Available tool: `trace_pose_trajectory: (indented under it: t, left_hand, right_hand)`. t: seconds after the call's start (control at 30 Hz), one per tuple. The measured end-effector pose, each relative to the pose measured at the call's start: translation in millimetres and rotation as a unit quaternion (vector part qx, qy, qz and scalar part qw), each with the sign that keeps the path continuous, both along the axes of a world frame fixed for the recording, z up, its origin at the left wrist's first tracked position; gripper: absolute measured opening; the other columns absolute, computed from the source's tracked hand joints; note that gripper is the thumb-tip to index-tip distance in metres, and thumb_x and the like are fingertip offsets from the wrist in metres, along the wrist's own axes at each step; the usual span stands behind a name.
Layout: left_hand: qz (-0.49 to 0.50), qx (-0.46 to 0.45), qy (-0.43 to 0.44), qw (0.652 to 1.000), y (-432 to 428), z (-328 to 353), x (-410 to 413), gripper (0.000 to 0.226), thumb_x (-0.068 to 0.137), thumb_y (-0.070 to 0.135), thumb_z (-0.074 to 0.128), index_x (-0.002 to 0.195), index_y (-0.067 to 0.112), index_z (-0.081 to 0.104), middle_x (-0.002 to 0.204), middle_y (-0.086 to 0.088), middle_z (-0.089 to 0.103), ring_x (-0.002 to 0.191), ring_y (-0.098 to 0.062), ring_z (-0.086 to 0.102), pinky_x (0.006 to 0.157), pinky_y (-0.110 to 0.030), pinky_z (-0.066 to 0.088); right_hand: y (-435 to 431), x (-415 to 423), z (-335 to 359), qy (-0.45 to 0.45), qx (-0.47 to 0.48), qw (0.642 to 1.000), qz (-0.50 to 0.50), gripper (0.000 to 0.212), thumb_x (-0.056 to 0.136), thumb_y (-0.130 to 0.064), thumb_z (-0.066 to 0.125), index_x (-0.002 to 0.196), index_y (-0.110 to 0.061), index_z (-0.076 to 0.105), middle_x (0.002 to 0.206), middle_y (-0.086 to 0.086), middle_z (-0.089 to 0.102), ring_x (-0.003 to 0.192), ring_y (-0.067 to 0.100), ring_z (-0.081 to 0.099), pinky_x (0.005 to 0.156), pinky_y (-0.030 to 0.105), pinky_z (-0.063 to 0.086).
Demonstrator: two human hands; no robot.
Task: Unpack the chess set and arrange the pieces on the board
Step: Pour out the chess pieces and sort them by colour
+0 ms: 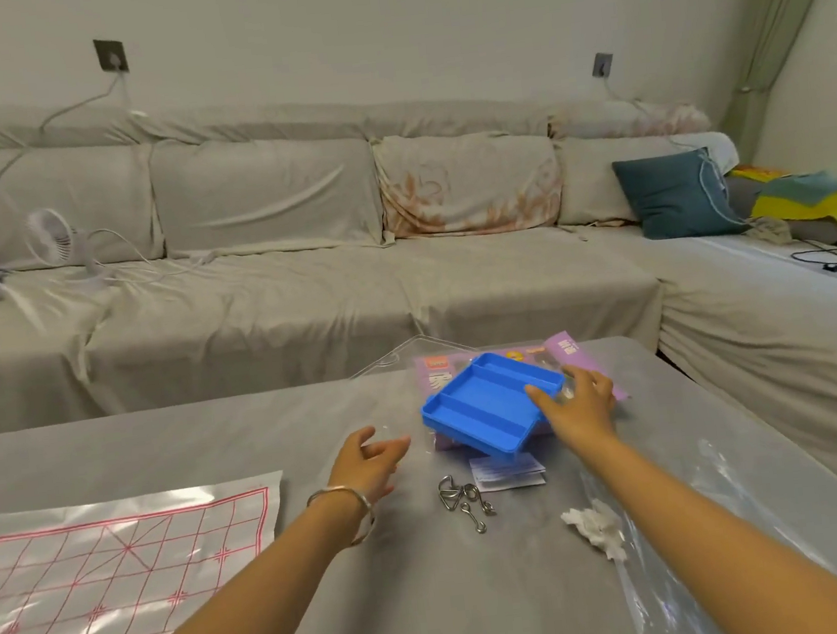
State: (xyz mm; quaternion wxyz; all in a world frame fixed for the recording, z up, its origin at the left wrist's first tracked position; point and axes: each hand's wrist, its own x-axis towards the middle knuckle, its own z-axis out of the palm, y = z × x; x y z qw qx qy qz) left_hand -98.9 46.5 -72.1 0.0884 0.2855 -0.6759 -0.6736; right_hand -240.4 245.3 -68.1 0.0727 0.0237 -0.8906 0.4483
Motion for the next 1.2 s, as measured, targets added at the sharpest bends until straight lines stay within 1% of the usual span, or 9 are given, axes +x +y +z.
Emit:
trace_pose_trajectory:
  t: [0.2, 0.37, 0.53, 0.63, 0.73, 0.83, 0.93, 1.07, 1.2]
  left_hand:
    - [-0.041, -0.241, -0.085, 0.966, -37.3, -25.3, 105.4, 0.070, 0.084, 0.041, 0.062, 0.141, 0.014, 0.031, 0.142, -0.009, 0.040, 0.129, -0.026, 0.039, 0.105, -0.037, 0.033]
    - [-0.012, -0.501, -0.269, 0.822, -99.1, -45.8, 213.0, 0.074, 0.089, 0.061, 0.034, 0.146, 0.020, 0.015, 0.156, -0.004, 0.013, 0.143, -0.025, 0.013, 0.116, -0.043, 0.017]
    - [-0.110, -0.526, -0.394, 0.746, -116.6, -42.5, 292.2, 0.061, 0.095, 0.053, 0.012, 0.147, 0.025, -0.004, 0.156, 0.002, -0.012, 0.143, -0.029, -0.009, 0.115, -0.051, 0.002]
    - [-0.173, -0.519, -0.380, 0.746, -91.3, -48.3, 307.2, 0.063, 0.095, 0.055, 0.009, 0.147, 0.025, -0.011, 0.155, 0.000, -0.017, 0.143, -0.029, -0.008, 0.116, -0.051, 0.003]
    - [-0.215, -0.526, -0.339, 0.750, -59.2, -51.1, 315.5, 0.097, 0.064, 0.077, -0.025, 0.147, 0.030, -0.007, 0.155, 0.003, -0.015, 0.144, -0.027, -0.007, 0.115, -0.047, 0.000]
    - [-0.232, -0.550, -0.289, 0.749, -48.0, -48.5, 324.9, 0.075, 0.083, 0.066, -0.007, 0.148, 0.030, 0.002, 0.157, 0.005, -0.004, 0.143, -0.025, 0.004, 0.116, -0.041, 0.008]
    - [-0.218, -0.557, -0.252, 0.760, -63.5, -50.4, 332.7, 0.080, 0.079, 0.071, -0.003, 0.148, 0.030, 0.004, 0.157, 0.006, -0.001, 0.143, -0.024, 0.006, 0.116, -0.038, 0.009]
    - [-0.209, -0.559, -0.255, 0.761, -81.5, -68.9, 343.3, 0.118, 0.039, 0.081, -0.036, 0.145, 0.033, -0.014, 0.153, 0.008, -0.021, 0.142, -0.023, -0.016, 0.114, -0.042, -0.008]
    - [-0.174, -0.544, -0.259, 0.779, -86.4, -71.7, 347.9, 0.123, 0.033, 0.081, -0.040, 0.143, 0.031, -0.019, 0.151, 0.005, -0.025, 0.141, -0.024, -0.021, 0.113, -0.042, -0.012]
  right_hand:
    - [-24.3, 96.4, 1.7, 0.065, 0.004, 0.994, 0.092, 0.060, 0.084, -0.033, 0.067, 0.135, -0.014, 0.044, 0.153, 0.006, 0.017, 0.141, 0.022, 0.017, 0.112, 0.033, 0.018]
    - [-68.9, 203.6, -24.7, 0.078, -0.015, 0.958, 0.274, 0.053, 0.089, -0.033, 0.059, 0.137, -0.017, 0.042, 0.152, -0.002, 0.025, 0.141, 0.014, 0.020, 0.112, 0.019, 0.013]
    - [-114.9, 292.0, -41.7, 0.013, 0.123, 0.905, 0.407, 0.077, 0.079, -0.071, 0.017, 0.147, -0.036, 0.016, 0.157, -0.013, 0.001, 0.145, 0.011, 0.000, 0.116, 0.029, 0.001]
    - [-137.3, 324.7, -51.8, 0.038, 0.205, 0.878, 0.430, 0.091, 0.064, -0.074, -0.007, 0.147, -0.040, 0.006, 0.157, -0.013, -0.010, 0.144, 0.012, -0.011, 0.110, 0.030, -0.012]
    - [-138.2, 334.7, -66.2, 0.054, 0.270, 0.866, 0.417, 0.097, 0.060, -0.072, -0.020, 0.147, -0.038, 0.004, 0.157, -0.010, -0.011, 0.144, 0.015, -0.013, 0.108, 0.032, -0.016]
    - [-115.6, 329.5, -82.6, 0.059, 0.331, 0.850, 0.406, 0.114, 0.046, -0.077, -0.038, 0.147, -0.038, -0.004, 0.157, -0.007, -0.015, 0.144, 0.018, -0.015, 0.109, 0.034, -0.017]
    - [-92.0, 317.8, -84.6, 0.049, 0.349, 0.839, 0.415, 0.105, 0.051, -0.079, -0.033, 0.146, -0.040, -0.008, 0.156, -0.009, -0.017, 0.143, 0.015, -0.017, 0.112, 0.036, -0.014]
    - [-87.2, 307.5, -70.6, 0.030, 0.361, 0.818, 0.447, 0.088, 0.067, -0.073, -0.013, 0.147, -0.038, -0.004, 0.157, -0.009, -0.013, 0.144, 0.013, -0.014, 0.111, 0.031, -0.014]
    - [-106.1, 317.4, -68.5, 0.048, 0.335, 0.828, 0.447, 0.099, 0.059, -0.080, -0.024, 0.147, -0.037, -0.007, 0.157, -0.010, -0.012, 0.144, 0.012, -0.012, 0.113, 0.032, -0.011]
